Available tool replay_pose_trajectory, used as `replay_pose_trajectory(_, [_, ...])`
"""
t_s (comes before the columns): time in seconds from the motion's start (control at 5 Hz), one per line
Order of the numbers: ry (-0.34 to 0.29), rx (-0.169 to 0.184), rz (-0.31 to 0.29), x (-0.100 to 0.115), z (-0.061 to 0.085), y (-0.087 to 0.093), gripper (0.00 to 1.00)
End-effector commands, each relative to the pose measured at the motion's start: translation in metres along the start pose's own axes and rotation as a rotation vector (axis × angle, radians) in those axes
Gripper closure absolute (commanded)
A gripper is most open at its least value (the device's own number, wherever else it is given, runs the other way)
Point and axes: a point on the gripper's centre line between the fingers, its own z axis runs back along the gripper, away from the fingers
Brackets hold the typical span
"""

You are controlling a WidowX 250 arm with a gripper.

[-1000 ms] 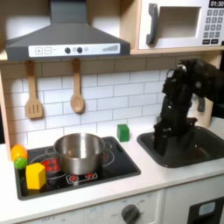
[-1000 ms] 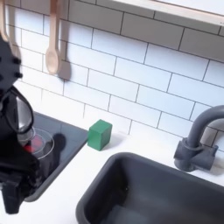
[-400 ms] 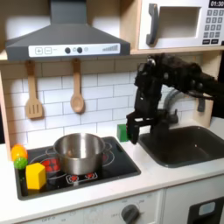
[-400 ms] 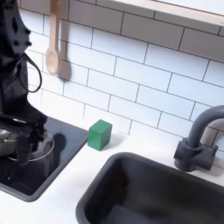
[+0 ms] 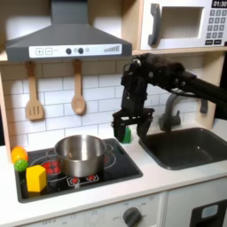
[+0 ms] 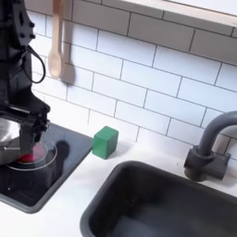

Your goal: Slide pot right

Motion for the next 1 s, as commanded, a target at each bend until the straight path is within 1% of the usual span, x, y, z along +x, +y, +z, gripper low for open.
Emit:
replay_pose_trajectory(0.0, [0.002,0.028,0.004,0.025,-0.011,0.015,0.0])
replay_pose_trajectory(0.2, [-0.001,0.037,0.02,0.036,-0.016,0.028,0.0])
replay_pose_trajectory(0.6, [-0.003,0.044,0.052,0.057,-0.021,0.051,0.0])
replay_pose_trajectory(0.8, [0.012,0.049,0.056,0.061,-0.032,0.058,0.0])
